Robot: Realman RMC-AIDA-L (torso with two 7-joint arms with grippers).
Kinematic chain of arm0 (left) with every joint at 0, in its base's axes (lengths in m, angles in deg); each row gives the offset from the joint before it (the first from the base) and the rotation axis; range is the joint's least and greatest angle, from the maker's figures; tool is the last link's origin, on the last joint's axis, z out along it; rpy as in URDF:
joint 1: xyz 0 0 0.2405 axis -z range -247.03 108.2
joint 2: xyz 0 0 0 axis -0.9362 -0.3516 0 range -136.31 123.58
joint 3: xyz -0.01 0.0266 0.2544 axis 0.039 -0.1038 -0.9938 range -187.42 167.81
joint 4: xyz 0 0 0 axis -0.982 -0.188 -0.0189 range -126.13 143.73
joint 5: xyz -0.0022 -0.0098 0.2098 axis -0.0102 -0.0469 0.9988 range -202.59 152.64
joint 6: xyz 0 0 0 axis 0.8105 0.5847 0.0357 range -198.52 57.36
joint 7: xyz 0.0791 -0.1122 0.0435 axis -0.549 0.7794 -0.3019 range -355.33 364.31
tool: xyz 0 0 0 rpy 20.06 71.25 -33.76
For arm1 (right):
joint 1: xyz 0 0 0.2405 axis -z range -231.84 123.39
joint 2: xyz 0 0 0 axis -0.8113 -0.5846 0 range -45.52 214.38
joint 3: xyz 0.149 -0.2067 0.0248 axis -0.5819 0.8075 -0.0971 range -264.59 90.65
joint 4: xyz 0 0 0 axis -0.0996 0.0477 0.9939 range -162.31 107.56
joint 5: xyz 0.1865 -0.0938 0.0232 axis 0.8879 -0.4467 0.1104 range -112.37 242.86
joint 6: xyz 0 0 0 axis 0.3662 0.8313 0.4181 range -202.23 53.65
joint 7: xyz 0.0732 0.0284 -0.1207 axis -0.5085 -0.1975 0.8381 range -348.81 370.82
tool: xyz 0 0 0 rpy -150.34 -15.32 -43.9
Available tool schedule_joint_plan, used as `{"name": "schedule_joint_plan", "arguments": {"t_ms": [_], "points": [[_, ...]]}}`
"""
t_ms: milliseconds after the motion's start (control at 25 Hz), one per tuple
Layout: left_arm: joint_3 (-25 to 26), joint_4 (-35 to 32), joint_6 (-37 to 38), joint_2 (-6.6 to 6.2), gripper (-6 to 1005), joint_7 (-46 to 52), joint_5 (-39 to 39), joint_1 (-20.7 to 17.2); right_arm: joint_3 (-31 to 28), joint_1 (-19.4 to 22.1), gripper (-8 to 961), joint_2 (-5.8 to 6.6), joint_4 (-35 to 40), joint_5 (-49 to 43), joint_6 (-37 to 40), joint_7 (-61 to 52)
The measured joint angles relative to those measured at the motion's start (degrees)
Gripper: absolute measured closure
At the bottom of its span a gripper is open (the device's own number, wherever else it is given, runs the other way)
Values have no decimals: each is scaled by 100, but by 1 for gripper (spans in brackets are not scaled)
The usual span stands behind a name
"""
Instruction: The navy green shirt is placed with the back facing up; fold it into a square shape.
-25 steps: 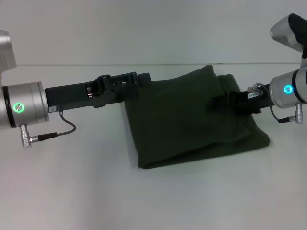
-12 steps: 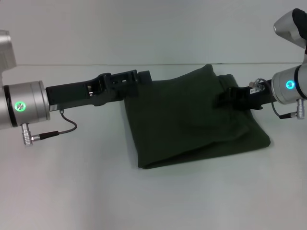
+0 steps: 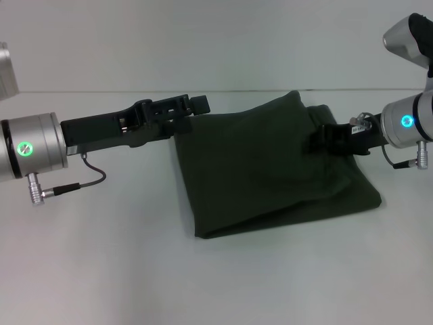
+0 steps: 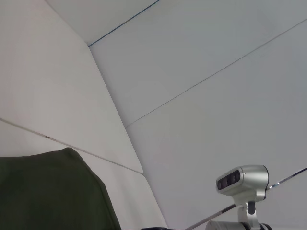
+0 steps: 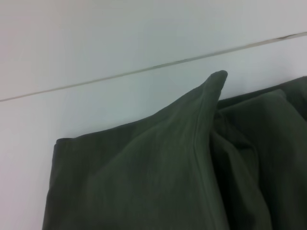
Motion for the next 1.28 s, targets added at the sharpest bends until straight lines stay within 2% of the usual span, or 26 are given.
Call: {"name": "schedule_joint_plan", "arguments": {"t_ms": [360, 560, 1040, 1280], "points": [[91, 14, -3, 3, 151, -35, -5, 2, 1, -39, 730, -26, 61, 25, 76, 111], [181, 21, 22, 6, 150, -42, -5, -17, -47, 1, 919, -15, 223, 33, 186, 68], [930, 17, 198, 59, 152, -104, -5, -55, -99, 60, 919, -24, 1574, 325, 1173, -282], [1048, 17, 255, 69, 152, -152, -35, -56, -39, 179, 918, -98, 2552, 229, 1774, -765]]}}
